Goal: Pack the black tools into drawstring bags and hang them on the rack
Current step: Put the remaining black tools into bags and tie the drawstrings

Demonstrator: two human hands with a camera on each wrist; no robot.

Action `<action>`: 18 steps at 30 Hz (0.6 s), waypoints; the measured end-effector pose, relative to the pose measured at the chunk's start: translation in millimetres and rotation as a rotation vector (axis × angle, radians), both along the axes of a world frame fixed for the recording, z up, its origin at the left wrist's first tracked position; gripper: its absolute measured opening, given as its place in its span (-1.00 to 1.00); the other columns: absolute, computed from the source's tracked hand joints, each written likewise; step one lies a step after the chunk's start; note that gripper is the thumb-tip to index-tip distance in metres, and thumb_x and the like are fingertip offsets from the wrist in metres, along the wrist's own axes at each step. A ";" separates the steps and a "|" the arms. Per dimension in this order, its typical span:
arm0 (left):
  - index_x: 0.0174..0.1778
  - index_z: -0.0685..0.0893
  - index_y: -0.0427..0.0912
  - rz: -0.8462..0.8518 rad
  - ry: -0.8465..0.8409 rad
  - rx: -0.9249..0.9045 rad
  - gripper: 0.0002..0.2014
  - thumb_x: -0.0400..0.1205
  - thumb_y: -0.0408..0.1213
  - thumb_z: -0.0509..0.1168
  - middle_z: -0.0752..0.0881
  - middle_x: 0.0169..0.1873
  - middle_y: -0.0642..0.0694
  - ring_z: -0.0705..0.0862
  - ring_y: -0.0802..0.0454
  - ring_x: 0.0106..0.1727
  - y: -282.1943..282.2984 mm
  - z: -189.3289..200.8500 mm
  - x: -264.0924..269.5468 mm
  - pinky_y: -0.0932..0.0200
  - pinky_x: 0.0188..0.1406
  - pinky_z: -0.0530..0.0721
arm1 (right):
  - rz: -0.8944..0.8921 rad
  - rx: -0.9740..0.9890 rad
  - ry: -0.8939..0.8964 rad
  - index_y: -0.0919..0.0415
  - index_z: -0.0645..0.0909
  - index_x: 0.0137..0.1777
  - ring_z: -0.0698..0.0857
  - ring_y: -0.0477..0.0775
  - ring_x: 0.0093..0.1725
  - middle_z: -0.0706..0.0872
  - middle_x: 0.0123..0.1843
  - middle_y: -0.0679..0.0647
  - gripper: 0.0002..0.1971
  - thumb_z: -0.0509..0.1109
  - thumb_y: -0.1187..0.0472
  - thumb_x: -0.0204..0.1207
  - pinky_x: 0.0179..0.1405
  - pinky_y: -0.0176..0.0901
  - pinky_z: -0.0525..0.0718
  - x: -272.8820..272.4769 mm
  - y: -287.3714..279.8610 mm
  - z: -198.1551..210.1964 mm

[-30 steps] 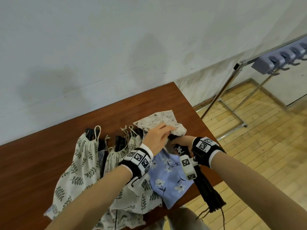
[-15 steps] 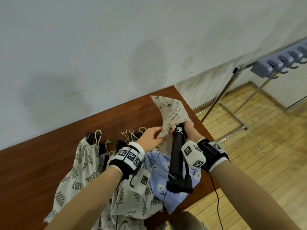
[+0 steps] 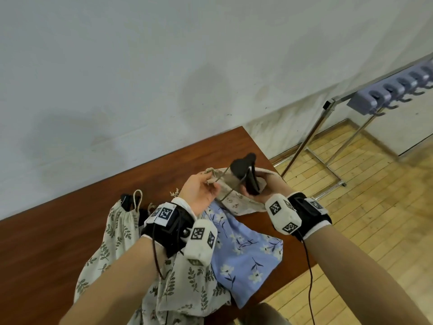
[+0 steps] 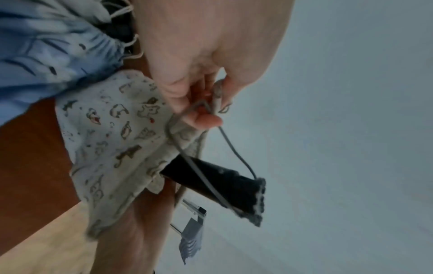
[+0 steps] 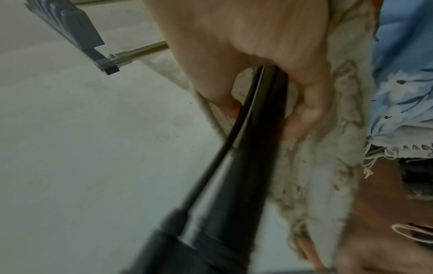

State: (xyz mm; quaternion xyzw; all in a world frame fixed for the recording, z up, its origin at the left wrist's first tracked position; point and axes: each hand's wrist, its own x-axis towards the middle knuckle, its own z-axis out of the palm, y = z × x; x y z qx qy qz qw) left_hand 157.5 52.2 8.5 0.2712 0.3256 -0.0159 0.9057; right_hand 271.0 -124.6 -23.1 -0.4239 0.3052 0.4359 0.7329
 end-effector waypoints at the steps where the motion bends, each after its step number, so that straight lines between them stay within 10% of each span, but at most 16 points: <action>1: -0.13 0.49 -0.20 0.007 0.028 0.058 -0.87 0.71 -0.46 0.13 0.49 -0.30 -0.08 0.46 0.10 -0.40 -1.6 -1.4 3.8 0.22 -0.44 0.64 | -0.036 0.061 0.056 0.36 0.61 0.05 0.64 0.20 -0.14 0.64 -0.07 0.24 -0.78 0.40 0.28 0.44 -0.24 -0.05 0.74 -2.1 1.3 9.1; 7: -0.24 0.48 -0.20 -0.046 0.187 0.461 -0.78 0.63 -0.58 0.11 0.52 -0.27 -0.19 0.53 -0.06 -0.26 -7.6 1.0 16.6 0.07 -0.27 0.57 | -0.347 0.156 0.153 0.22 0.54 0.01 0.63 0.08 -0.20 0.59 0.07 0.07 -0.86 0.22 0.17 0.66 -0.58 -0.10 0.72 16.4 -2.0 14.8; 13: 0.24 0.57 -0.46 -0.103 0.135 0.354 -0.73 0.64 -0.44 0.22 0.64 0.06 -0.32 0.62 -0.23 0.13 -17.7 17.1 24.0 -0.17 0.28 0.58 | -0.298 0.137 0.077 0.28 0.50 -0.23 0.66 0.20 -0.24 0.56 -0.20 0.19 -0.86 0.38 0.21 0.40 -0.67 -0.02 0.68 10.8 -2.0 14.4; 15: 0.13 0.63 -0.41 -0.092 0.141 0.446 -0.80 0.62 -0.43 0.27 0.67 0.00 -0.30 0.64 -0.23 0.09 -18.9 23.9 29.8 -0.19 0.24 0.59 | -0.259 0.088 0.017 0.26 0.52 -0.25 0.67 0.15 -0.46 0.61 -0.36 0.15 -0.83 0.35 0.18 0.51 -0.60 -0.07 0.70 7.2 2.3 13.8; 18: -0.16 0.60 -0.18 -0.185 0.152 0.673 -0.95 0.56 -0.40 0.26 0.63 -0.06 -0.24 0.61 -0.17 0.02 -25.0 32.1 44.4 -0.12 0.14 0.59 | -0.074 -0.140 -0.175 0.20 0.59 -0.16 0.62 0.10 -0.22 0.64 -0.28 0.17 -0.72 0.24 0.03 0.67 -0.30 -0.07 0.66 -4.4 19.9 12.9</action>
